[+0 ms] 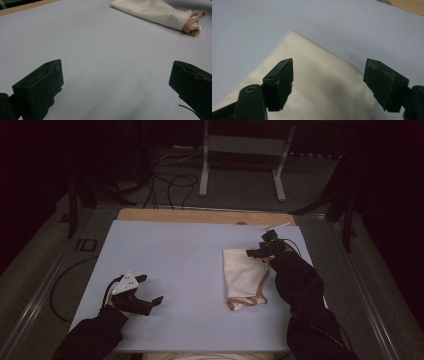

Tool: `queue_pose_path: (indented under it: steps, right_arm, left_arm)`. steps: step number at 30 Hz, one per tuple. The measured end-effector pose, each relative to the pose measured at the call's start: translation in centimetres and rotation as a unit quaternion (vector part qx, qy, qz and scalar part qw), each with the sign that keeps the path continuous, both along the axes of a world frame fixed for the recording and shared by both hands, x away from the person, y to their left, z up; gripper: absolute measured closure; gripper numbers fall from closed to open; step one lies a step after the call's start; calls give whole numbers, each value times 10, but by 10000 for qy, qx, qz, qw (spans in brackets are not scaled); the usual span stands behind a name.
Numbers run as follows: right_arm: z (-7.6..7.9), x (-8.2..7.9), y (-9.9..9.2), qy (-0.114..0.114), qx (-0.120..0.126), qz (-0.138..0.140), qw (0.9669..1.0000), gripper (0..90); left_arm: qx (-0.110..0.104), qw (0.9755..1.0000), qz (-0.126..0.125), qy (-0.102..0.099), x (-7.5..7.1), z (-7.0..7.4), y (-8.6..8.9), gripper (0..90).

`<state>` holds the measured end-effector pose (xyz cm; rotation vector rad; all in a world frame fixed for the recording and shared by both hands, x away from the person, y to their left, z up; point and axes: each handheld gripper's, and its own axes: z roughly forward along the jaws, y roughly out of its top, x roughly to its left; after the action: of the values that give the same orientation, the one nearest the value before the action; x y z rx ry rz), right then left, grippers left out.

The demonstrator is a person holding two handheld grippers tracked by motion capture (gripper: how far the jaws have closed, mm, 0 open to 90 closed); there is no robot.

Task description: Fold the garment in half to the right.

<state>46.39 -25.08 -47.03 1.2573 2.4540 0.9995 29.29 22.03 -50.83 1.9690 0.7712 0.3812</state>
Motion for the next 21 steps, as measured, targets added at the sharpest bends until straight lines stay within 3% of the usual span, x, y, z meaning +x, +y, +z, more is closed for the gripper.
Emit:
queue_pose_path:
  steps: [7, 15, 21]
  right_arm:
    - [7, -5, 18, -84, 154, 290, 9994, 136]
    - [14, -13, 31, -219, 35, 479, 9986, 132]
    - [20, -18, 33, -199, 91, 530, 9984, 128]
  left_arm:
    - [16, 10000, 16, 13, 0, 0, 0, 1]
    - [87, 10000, 37, -1, -1, 0, 4, 1]
    - [73, 10000, 27, 13, -3, 1, 6, 1]
